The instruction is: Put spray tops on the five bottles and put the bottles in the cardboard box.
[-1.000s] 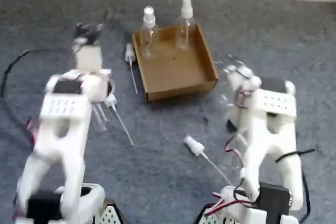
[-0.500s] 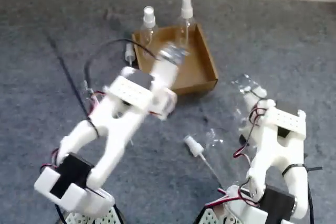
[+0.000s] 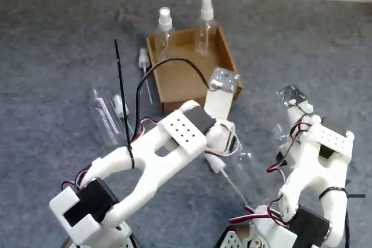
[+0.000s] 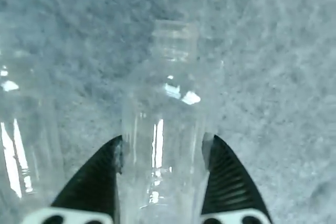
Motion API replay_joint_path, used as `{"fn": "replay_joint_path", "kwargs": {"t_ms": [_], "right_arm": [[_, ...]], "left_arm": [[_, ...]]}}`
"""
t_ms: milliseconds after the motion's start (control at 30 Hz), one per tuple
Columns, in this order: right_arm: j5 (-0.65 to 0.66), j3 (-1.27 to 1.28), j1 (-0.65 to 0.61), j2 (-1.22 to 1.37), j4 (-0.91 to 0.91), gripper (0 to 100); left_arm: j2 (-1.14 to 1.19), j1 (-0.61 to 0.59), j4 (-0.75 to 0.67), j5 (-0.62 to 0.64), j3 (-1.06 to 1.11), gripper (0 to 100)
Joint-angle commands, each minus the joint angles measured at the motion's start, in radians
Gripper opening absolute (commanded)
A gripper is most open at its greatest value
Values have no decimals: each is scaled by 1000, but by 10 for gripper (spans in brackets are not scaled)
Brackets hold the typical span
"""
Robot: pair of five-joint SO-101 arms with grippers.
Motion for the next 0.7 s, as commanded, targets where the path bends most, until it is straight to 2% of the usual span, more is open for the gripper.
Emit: {"fn": "replay_joint_path", "kwargs": {"t_ms": [0, 400, 667], "right_arm": [[5, -10, 5, -19, -13, 2], [5, -8, 7, -19, -5, 2], [5, -8, 13, -19, -5, 2]], "left_arm": [[-7, 18, -52, 55, 61, 172], [-7, 50, -157, 52, 165, 172], [31, 42, -150, 29, 163, 172]]}}
